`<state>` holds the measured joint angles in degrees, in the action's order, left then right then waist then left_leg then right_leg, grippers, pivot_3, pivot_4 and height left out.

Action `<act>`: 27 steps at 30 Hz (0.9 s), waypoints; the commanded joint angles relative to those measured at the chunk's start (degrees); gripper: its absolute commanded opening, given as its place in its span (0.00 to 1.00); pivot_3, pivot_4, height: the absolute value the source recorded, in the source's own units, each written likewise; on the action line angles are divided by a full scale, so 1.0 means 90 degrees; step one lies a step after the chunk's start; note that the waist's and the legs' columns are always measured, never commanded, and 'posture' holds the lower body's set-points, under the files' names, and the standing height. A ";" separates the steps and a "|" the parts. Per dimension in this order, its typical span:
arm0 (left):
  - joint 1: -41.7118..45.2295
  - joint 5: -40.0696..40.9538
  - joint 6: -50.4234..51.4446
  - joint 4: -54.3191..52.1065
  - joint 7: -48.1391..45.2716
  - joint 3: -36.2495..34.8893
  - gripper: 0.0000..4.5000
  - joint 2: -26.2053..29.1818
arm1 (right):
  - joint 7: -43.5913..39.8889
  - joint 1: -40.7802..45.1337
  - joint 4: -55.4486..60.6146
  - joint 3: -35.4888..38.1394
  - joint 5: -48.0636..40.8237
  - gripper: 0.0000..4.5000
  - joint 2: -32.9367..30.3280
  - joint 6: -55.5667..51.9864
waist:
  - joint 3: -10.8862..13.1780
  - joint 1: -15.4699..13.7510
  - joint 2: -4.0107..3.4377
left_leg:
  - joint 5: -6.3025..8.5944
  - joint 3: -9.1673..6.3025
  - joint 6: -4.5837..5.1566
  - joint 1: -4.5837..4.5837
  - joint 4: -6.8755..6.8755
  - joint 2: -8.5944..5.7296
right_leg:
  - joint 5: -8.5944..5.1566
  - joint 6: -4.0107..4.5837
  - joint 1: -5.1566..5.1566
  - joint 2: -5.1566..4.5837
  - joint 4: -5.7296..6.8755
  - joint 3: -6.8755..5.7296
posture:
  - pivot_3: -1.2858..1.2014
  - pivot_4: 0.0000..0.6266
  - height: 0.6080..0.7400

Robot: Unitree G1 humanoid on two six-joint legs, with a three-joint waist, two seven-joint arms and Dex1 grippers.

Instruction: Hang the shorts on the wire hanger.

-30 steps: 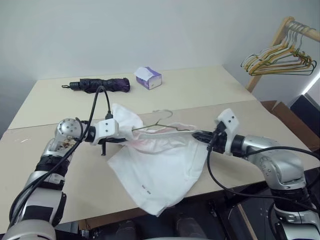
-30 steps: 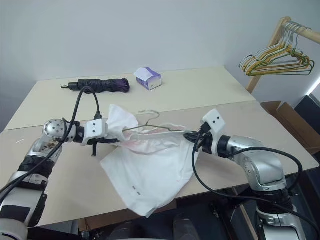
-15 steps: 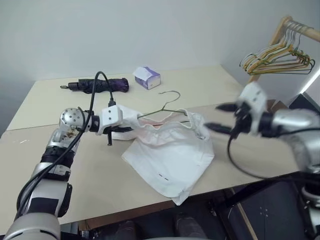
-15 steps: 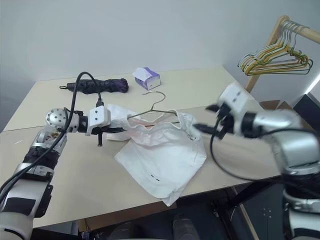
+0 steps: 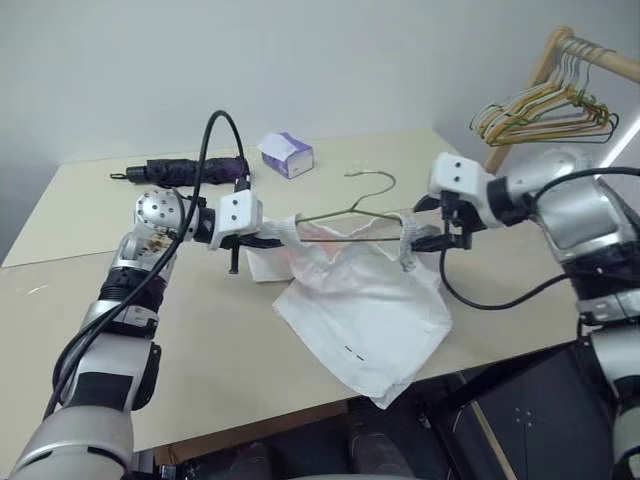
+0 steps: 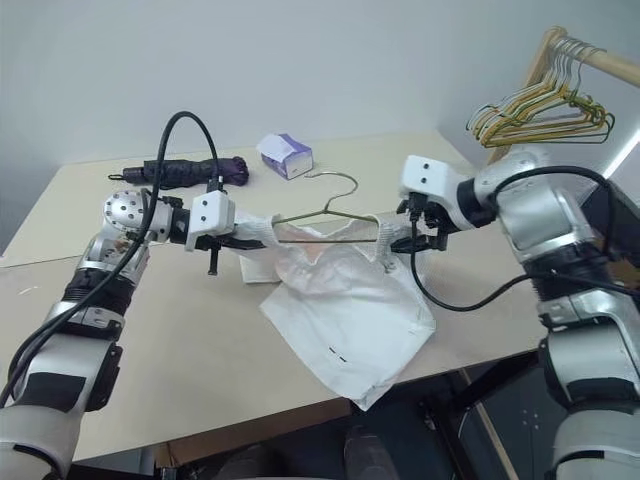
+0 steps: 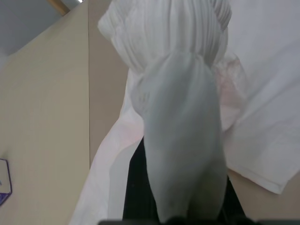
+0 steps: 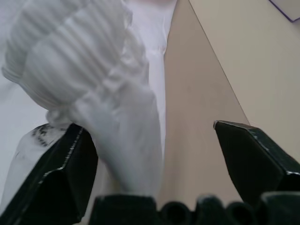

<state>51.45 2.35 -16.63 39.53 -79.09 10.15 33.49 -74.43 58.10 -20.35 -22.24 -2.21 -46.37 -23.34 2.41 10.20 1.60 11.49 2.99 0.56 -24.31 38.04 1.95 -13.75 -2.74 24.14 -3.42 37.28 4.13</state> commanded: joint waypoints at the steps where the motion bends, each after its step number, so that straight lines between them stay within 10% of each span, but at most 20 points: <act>1: 0.0235 0.0158 -0.0127 -0.0142 -0.0044 -0.0137 0.00 0.0022 | -0.0209 0.0228 -0.0151 -0.0026 0.0260 0.70 0.0066 0.0220 | 0.0000 -0.0003 0.0000 | 0.0000 -0.0002 0.0000 0.0000 0.0000 -0.0001 | 0.0000 0.0000 -0.0001 -0.0001 0.0000 0.0000 | 0.47 0.00 1.00; 10: 0.0294 0.0152 -0.0152 -0.0092 -0.0089 -0.0153 0.00 0.0042 | -0.0434 -0.0004 -0.0058 0.0053 0.0471 0.01 0.0065 0.0233 | 0.0000 -0.0023 0.0000 | 0.0000 -0.0003 0.0000 0.0003 0.0004 -0.0002 | 0.0000 -0.0001 0.0001 -0.0003 0.0015 -0.0001 | 0.47 0.00 1.00; 14: 0.0335 0.0187 -0.0151 -0.0051 -0.0219 -0.0142 0.00 0.0040 | -0.0455 -0.0040 0.0113 0.0261 0.0274 0.01 0.0126 -0.0113 | 0.0000 -0.0007 0.0000 | 0.0000 -0.0004 0.0000 0.0007 0.0006 -0.0004 | 0.0000 -0.0001 0.0002 -0.0004 0.0029 0.0000 | 0.47 0.00 1.00; 27: 0.0539 0.0755 0.0007 0.0475 0.0457 -0.1029 0.92 0.0239 | 0.0115 -0.2504 0.2719 0.1863 -0.1180 0.00 -0.0480 -0.2725 | 0.0000 -0.0075 0.0001 | 0.0001 -0.0019 -0.0001 -0.0001 0.0018 -0.0002 | -0.0002 -0.0002 -0.0001 -0.0005 0.0031 -0.0011 | 0.46 0.00 1.00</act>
<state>53.76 7.14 -17.16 43.92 -77.27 4.09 34.42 -75.74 36.78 0.32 -9.76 -10.54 -49.83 -43.79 2.41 9.52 1.61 11.50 2.82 0.55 -24.31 38.23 1.92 -13.76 -2.76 24.14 -3.47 37.57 4.03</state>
